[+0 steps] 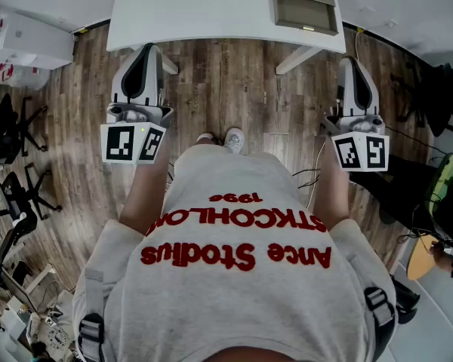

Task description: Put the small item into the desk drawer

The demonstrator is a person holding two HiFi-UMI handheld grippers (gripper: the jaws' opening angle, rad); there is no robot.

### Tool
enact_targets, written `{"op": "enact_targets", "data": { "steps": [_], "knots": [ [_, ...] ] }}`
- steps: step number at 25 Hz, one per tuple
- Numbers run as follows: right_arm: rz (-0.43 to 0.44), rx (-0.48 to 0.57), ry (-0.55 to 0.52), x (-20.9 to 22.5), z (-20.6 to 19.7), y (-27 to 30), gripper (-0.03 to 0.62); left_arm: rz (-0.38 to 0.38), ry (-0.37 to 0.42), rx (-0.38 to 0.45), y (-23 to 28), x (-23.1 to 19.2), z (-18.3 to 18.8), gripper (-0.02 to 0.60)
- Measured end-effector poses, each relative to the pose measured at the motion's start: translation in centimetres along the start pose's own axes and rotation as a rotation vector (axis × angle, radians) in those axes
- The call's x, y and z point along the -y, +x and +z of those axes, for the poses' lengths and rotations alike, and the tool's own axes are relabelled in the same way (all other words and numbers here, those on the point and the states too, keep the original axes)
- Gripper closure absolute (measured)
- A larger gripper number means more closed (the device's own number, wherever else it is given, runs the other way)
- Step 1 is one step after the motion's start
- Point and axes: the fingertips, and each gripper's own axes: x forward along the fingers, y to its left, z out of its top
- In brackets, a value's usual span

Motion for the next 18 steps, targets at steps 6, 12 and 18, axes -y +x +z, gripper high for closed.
{"op": "enact_targets", "data": {
  "steps": [6, 12, 18],
  "knots": [
    [0.006, 0.003, -0.011, -0.3, 0.2, 0.1, 0.588, -0.004, -0.002, 0.001, 0.7, 0.4, -0.2, 0.575],
    [0.038, -0.033, 0.002, -1.2, -0.3, -0.3, 0.586, 0.003, 0.007, 0.004, 0.1, 0.5, -0.1, 0.575],
    [0.055, -0.057, 0.008, -1.5, -0.6, -0.1, 0.586, 0.009, 0.009, -0.005, 0.2, 0.8, -0.3, 0.575]
  ]
}}
